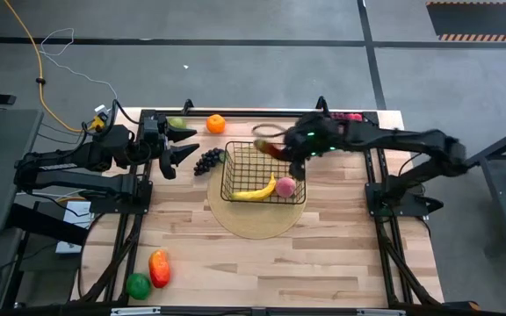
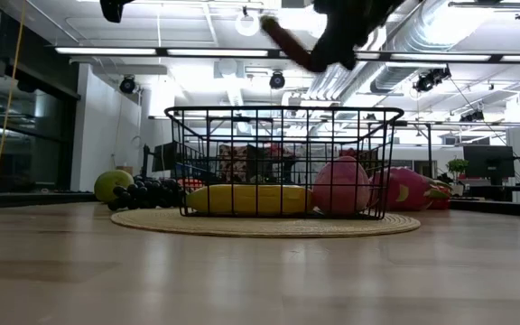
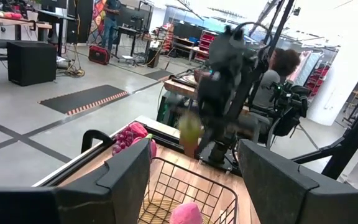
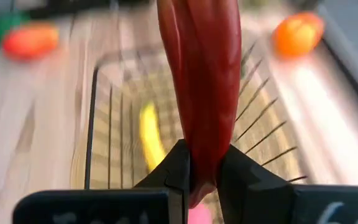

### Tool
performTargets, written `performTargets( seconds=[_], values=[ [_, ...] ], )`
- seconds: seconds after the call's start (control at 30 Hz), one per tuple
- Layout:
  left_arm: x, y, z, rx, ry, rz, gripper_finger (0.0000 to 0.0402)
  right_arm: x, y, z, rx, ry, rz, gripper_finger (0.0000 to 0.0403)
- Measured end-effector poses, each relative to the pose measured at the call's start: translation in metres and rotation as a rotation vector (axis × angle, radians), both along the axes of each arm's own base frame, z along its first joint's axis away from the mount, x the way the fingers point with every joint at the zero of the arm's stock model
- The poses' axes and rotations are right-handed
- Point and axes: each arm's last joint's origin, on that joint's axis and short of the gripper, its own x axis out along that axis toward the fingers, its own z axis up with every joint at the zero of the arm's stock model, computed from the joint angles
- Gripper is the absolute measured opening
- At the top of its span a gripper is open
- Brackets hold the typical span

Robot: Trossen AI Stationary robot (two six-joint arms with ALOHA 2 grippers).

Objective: Build produce basket
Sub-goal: Put the fresno pepper into the wire basket

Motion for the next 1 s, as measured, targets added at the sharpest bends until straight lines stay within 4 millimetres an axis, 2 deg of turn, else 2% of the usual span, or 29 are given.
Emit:
performTargets(
  seconds=[0.27, 0.47, 0.67, 0.87, 1.0],
  values=[
    [0.0, 0.0, 0.0, 0.0, 0.0, 0.0, 0.0231, 0.042, -0.007, -0.049, -0.022, 0.273, 0.083, 0.0036],
    [0.0, 0.0, 0.0, 0.0, 0.0, 0.0, 0.0231, 0.058, -0.009, -0.085, -0.007, 0.393, 0.094, 0.0036],
    [0.0, 0.0, 0.0, 0.0, 0.0, 0.0, 0.0231, 0.065, 0.001, -0.1, -0.012, 0.434, 0.142, 0.0036],
    [0.0, 0.0, 0.0, 0.0, 0.0, 0.0, 0.0231, 0.068, 0.002, -0.108, 0.016, 0.472, 0.015, 0.0037],
    [0.0, 0.0, 0.0, 0.0, 0.0, 0.0, 0.0231, 0.069, 0.004, -0.109, 0.024, 0.468, 0.019, 0.0037]
  ],
)
